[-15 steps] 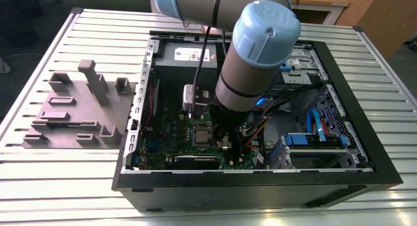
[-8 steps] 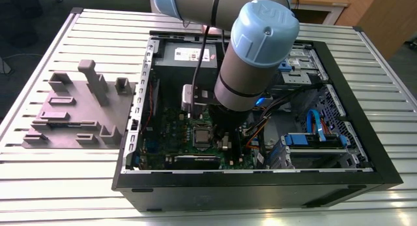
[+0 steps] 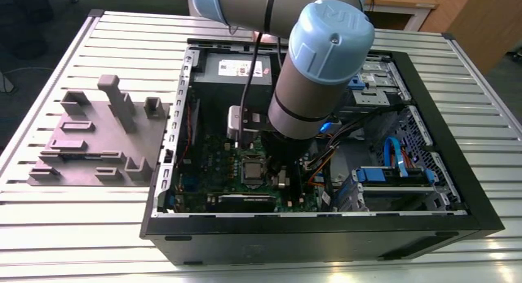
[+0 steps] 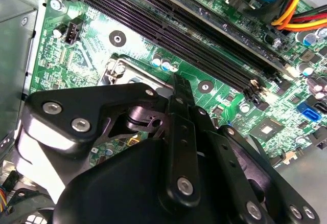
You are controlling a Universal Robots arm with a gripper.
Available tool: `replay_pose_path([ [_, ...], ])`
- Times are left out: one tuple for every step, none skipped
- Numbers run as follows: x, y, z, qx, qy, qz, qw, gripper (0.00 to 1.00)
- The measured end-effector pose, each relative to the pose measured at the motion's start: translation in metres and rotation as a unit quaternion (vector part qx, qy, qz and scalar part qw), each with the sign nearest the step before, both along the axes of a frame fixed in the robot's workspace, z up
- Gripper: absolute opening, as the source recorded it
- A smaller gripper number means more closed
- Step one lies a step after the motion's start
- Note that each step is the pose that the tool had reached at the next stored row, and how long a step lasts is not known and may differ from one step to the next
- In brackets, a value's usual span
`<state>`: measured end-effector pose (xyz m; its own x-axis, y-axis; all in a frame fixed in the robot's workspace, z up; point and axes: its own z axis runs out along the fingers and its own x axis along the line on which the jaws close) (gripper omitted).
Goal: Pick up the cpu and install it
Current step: 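Install the first cpu locking lever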
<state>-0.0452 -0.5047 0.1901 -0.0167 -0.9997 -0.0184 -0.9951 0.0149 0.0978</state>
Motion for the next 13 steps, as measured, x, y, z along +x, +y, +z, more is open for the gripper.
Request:
replay_pose_path([
  [0.0,0.0,0.0001,0.0,0.0,0.0,1.0,0.1],
  [0.0,0.0,0.0003,0.0001,0.0,0.0,1.0,0.1],
  [0.0,0.0,0.0006,0.0001,0.0,0.0,1.0,0.1],
  [0.0,0.0,0.0007,0.0001,0.0,0.0,1.0,0.1],
  [0.0,0.0,0.0007,0.0002,0.0,0.0,1.0,0.1],
  [0.0,0.0,0.0007,0.0001,0.0,0.0,1.0,0.1],
  [0.0,0.0,0.0009,0.0,0.0,0.0,1.0,0.1],
  [0.0,0.0,0.0012,0.0,0.0,0.0,1.0,0.1],
  [0.0,0.0,0.0015,0.0,0.0,0.0,1.0,0.1],
  [0.0,0.0,0.002,0.0001,0.0,0.0,1.0,0.1],
  [0.0,0.0,0.0021,0.0001,0.0,0.0,1.0,0.1],
  [0.0,0.0,0.0023,0.0,0.0,0.0,1.0,0.1],
  [0.0,0.0,0.0023,0.0001,0.0,0.0,1.0,0.1],
])
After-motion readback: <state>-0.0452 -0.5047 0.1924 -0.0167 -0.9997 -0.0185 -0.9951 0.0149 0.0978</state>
